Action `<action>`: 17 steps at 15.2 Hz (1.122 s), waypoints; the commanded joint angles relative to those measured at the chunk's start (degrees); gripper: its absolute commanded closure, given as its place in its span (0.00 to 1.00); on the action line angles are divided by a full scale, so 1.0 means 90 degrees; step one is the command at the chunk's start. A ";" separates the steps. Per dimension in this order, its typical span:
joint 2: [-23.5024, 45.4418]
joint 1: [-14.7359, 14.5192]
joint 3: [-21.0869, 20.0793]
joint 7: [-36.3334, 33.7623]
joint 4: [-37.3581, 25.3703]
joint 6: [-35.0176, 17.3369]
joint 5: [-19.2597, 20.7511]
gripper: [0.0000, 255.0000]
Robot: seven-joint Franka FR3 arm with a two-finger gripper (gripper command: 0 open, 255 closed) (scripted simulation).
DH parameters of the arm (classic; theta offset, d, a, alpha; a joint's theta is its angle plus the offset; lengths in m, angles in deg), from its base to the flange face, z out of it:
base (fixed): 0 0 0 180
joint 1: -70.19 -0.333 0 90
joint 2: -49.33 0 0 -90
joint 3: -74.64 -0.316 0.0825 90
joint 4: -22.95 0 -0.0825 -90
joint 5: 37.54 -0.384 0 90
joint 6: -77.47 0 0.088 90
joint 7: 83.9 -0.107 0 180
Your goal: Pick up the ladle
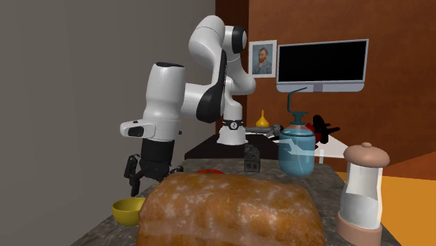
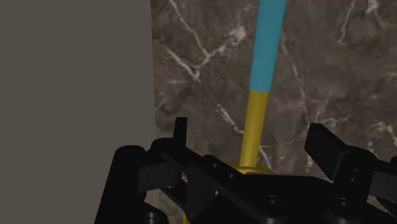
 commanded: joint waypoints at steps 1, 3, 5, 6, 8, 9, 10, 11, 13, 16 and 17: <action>0.0028 0.0004 0.0001 -0.0002 0.0003 -0.0036 0.0001 0.00; 0.0028 0.0003 0.0001 -0.0003 0.0005 -0.0038 0.0001 1.00; 0.0033 0.0007 0.0001 0.0001 -0.0005 -0.0033 0.0000 1.00; 0.0028 0.0007 0.0001 0.0001 0.0003 -0.0037 0.0000 1.00; 0.0023 0.0006 0.0002 0.0000 0.0010 -0.0039 0.0001 1.00; 0.0022 0.0007 0.0002 0.0001 0.0011 -0.0039 0.0001 1.00; 0.0020 0.0007 0.0002 0.0001 0.0011 -0.0036 0.0001 1.00; 0.0028 0.0004 0.0001 -0.0002 0.0003 -0.0035 0.0001 1.00; -0.0108 0.0000 0.0002 0.0014 0.0045 0.0058 0.0001 1.00; -0.0305 -0.0004 0.0003 0.0038 0.0092 0.0206 0.0001 1.00; -0.0369 -0.0006 0.0004 0.0046 0.0105 0.0256 0.0000 1.00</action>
